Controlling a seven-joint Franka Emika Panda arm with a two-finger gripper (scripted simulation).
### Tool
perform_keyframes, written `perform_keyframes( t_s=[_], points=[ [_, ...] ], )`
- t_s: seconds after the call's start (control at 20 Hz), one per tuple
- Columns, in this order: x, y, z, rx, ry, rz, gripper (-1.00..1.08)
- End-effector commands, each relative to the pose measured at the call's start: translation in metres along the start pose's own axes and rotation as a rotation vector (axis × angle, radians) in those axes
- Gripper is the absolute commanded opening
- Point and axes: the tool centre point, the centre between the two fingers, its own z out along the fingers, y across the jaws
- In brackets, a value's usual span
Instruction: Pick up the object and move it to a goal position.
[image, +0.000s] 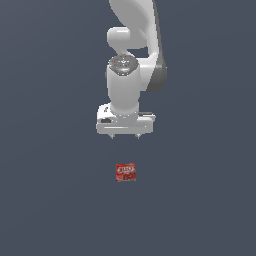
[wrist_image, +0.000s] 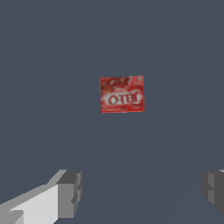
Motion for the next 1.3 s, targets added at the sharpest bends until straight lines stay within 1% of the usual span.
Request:
perform_keyframes(
  t_s=[0.0, 0.15, 0.4, 0.7, 1.0, 1.25],
  points=[
    [0.0000, 0.0000, 0.0000, 0.000, 0.000, 0.000, 1.00],
    [0.0004, 0.0006, -0.0005, -0.005, 0.002, -0.004, 1.00],
    [0.0016, 0.0033, -0.0031, -0.027, 0.010, -0.032, 1.00],
    [0.0016, 0.0034, -0.0033, -0.028, 0.011, -0.035, 1.00],
    [0.0046, 0.0036, 0.0000, -0.025, 0.010, 0.016, 1.00],
    [0.0094, 0.0039, 0.0054, -0.020, 0.008, 0.095, 1.00]
  ],
)
